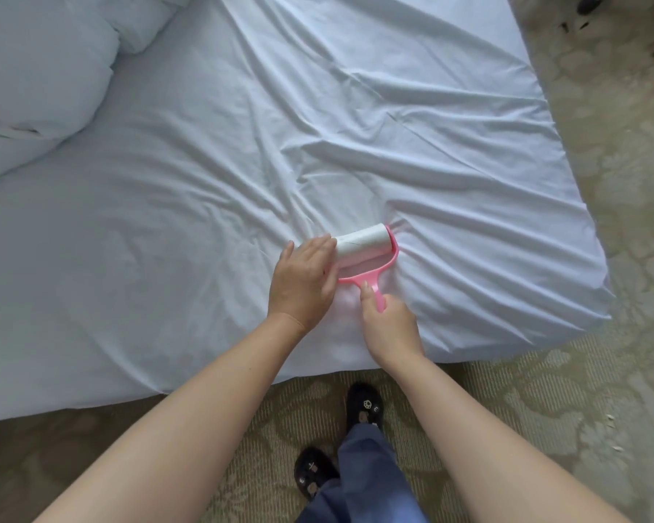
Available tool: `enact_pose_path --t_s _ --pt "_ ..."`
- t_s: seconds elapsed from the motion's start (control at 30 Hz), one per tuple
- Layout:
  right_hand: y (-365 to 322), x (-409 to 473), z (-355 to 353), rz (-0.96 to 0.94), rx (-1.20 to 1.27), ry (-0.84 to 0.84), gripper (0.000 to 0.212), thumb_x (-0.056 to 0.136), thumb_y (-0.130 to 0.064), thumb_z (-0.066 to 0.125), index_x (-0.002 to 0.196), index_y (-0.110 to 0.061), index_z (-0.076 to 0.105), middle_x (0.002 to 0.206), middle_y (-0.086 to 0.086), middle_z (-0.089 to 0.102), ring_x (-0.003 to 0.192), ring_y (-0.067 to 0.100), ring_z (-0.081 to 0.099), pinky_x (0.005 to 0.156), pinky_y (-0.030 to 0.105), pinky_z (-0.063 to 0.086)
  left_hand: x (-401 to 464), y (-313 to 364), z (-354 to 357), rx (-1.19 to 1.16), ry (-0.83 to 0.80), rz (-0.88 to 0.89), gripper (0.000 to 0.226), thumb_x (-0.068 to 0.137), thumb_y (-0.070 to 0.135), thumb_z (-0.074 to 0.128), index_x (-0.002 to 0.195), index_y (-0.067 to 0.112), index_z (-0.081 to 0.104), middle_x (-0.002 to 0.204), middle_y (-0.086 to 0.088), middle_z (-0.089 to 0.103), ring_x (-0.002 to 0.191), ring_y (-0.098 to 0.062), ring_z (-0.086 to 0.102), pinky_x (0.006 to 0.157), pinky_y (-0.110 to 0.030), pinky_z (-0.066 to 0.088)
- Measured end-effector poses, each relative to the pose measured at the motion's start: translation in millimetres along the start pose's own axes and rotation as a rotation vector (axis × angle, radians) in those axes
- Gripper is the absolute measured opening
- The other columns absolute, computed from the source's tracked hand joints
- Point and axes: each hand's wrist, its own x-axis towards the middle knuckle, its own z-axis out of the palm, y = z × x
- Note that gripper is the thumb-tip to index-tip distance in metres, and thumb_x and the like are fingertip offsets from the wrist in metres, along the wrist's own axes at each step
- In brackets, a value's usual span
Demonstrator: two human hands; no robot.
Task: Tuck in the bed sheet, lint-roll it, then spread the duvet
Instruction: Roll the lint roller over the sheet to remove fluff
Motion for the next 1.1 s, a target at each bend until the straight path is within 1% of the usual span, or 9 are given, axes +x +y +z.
enact_pose_path --t_s 0.1,0.2,0.3,0.43,0.53,0.6,0.73,0.83,1.1 --pt "7 -9 1 -0.008 0.005 0.013 0.051 0.095 -0.061 0.029 0.082 -0.018 0.055 0.086 0.004 0.06 0.084 0.027 0.055 0.075 0.037 0.043 -11 4 2 -0.077 0.027 -0.018 0.037 0.082 0.02 0.049 0.106 -0.003 0.066 0.106 -0.016 0.069 0.096 -0.03 0.066 0.088 -0.036 0.047" --pt "15 -21 0 0.019 -0.01 0.017 0.054 0.095 -0.061 0.027 0.087 -0.016 0.056 0.088 0.004 0.061 0.085 0.026 0.056 0.072 0.035 0.041 -22 8 1 -0.123 0.048 -0.038 0.03 0.076 0.01 0.06 0.103 -0.002 0.067 0.101 -0.013 0.07 0.093 -0.03 0.065 0.082 -0.035 0.051" --pt "27 -34 0 0.032 -0.022 0.02 0.055 0.095 -0.061 0.026 0.09 -0.015 0.056 0.092 0.007 0.062 0.087 0.028 0.056 0.071 0.035 0.041 -35 13 1 -0.141 0.089 -0.043 0.029 0.071 0.007 0.064 0.098 -0.001 0.067 0.092 -0.012 0.07 0.082 -0.029 0.066 0.075 -0.026 0.042" --pt "35 -50 2 0.042 -0.026 0.025 0.053 0.096 -0.06 0.025 0.085 -0.017 0.054 0.089 0.005 0.06 0.079 0.025 0.053 0.065 0.034 0.038 -51 22 2 -0.185 0.125 -0.103 0.025 0.07 0.005 0.068 0.095 0.001 0.067 0.084 -0.01 0.067 0.075 -0.031 0.063 0.07 -0.026 0.038" --pt "37 -59 1 0.057 -0.053 0.032 0.056 0.096 -0.06 0.025 0.094 -0.015 0.057 0.091 0.005 0.061 0.08 0.024 0.053 0.065 0.034 0.037 -58 27 2 -0.201 0.12 -0.156 0.028 0.072 0.003 0.07 0.1 0.001 0.067 0.091 -0.012 0.068 0.084 -0.032 0.063 0.076 -0.027 0.04" --pt "39 -62 1 0.06 -0.064 0.035 0.056 0.096 -0.06 0.025 0.097 -0.014 0.058 0.093 0.005 0.061 0.082 0.025 0.053 0.066 0.034 0.038 -60 31 1 -0.186 0.093 -0.213 0.035 0.074 0.005 0.072 0.109 0.002 0.066 0.104 -0.012 0.067 0.097 -0.033 0.06 0.083 -0.035 0.044" --pt "40 -61 2 0.073 -0.064 0.026 0.056 0.096 -0.061 0.025 0.097 -0.015 0.058 0.093 0.004 0.061 0.083 0.025 0.055 0.068 0.034 0.039 -53 32 -5 -0.076 0.008 -0.384 0.059 0.077 0.025 0.076 0.131 0.017 0.054 0.126 -0.004 0.05 0.117 -0.023 0.045 0.093 -0.035 0.039" --pt "40 -56 3 0.084 -0.068 0.016 0.057 0.095 -0.062 0.024 0.093 -0.015 0.057 0.092 0.005 0.061 0.082 0.025 0.055 0.067 0.034 0.039 -45 25 -8 0.007 -0.036 -0.383 0.068 0.075 0.039 0.076 0.135 0.023 0.047 0.134 -0.002 0.042 0.123 -0.021 0.04 0.096 -0.035 0.036" --pt "10 -21 3 0.077 -0.044 0.01 0.056 0.097 -0.059 0.026 0.104 -0.015 0.06 0.099 0.005 0.061 0.093 0.027 0.056 0.076 0.035 0.041 -27 5 1 -0.026 0.092 -0.406 0.055 0.085 0.04 0.067 0.13 0.013 0.053 0.129 -0.005 0.051 0.122 -0.024 0.044 0.095 -0.035 0.037"
